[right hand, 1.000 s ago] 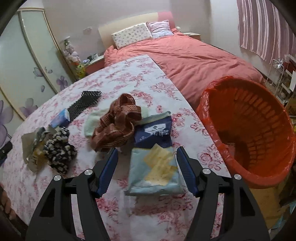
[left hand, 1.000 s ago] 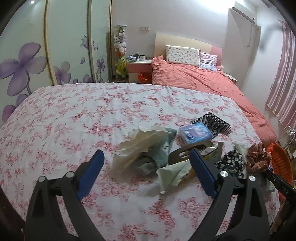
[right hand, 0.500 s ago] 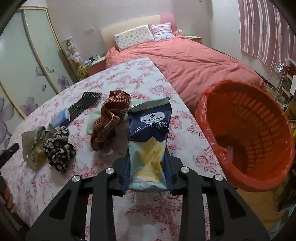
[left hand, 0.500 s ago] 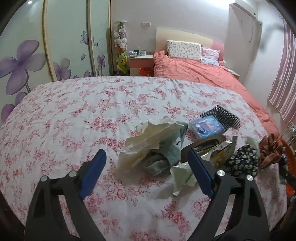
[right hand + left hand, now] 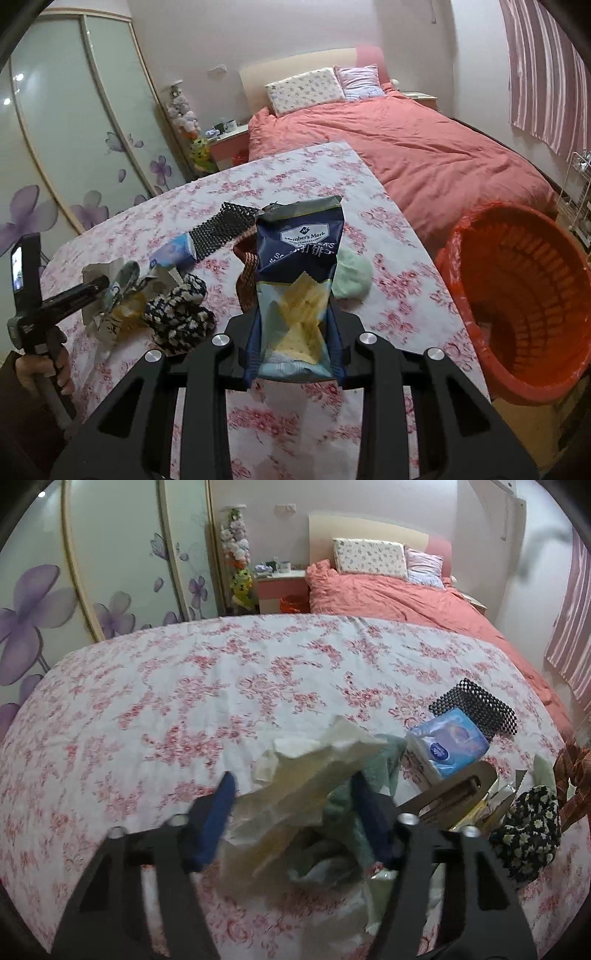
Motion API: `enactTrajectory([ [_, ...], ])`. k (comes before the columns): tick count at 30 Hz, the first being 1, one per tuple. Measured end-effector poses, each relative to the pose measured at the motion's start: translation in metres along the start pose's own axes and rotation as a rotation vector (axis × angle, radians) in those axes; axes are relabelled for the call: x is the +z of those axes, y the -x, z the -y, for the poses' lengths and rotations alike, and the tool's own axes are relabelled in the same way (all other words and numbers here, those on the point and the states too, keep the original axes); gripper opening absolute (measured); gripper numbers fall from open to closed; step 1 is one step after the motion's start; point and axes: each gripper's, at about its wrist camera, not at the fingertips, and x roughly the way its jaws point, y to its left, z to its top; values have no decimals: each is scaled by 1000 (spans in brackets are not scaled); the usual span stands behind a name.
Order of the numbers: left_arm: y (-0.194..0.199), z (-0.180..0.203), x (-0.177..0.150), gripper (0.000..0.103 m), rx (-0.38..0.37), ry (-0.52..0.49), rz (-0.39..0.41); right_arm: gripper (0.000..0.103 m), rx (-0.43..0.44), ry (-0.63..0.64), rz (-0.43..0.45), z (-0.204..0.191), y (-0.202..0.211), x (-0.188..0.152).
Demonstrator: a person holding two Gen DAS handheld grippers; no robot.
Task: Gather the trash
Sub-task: 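Grasp the blue snack bag with the right gripper while the left gripper grasps the tissue, then carry the snack bag and tissue over the orange basket and release both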
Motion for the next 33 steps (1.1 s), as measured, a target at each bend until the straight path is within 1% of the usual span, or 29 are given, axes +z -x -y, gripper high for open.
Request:
enactTrajectory([
  [1,-2,0,0,46,-4,0,-4,31,-1,-2,1,0,-1,0],
  [2,-3,0,1,41,-19,-1,-9,31,-4,-2,2,0,-1,0],
  [4,-2,-2,2,39,-28,3,-3,31,-7,-1,4,0,-1,0],
  [6,3,-5,3,32,-38,8,15,31,-2,-2,9,-1,0,1],
  [7,6,-7,3,31,-41,11,22,31,2,-2,14,-1,2,2],
  [13,29,-11,9,29,-42,16,74,31,39,7,64,-8,16,9],
  [19,53,-6,13,29,-75,24,117,31,52,-5,100,-6,28,12],
  [25,81,13,15,29,-134,5,164,31,51,-16,128,-2,35,14],
  [33,105,45,13,29,-202,-27,195,31,60,-25,151,7,43,14],
])
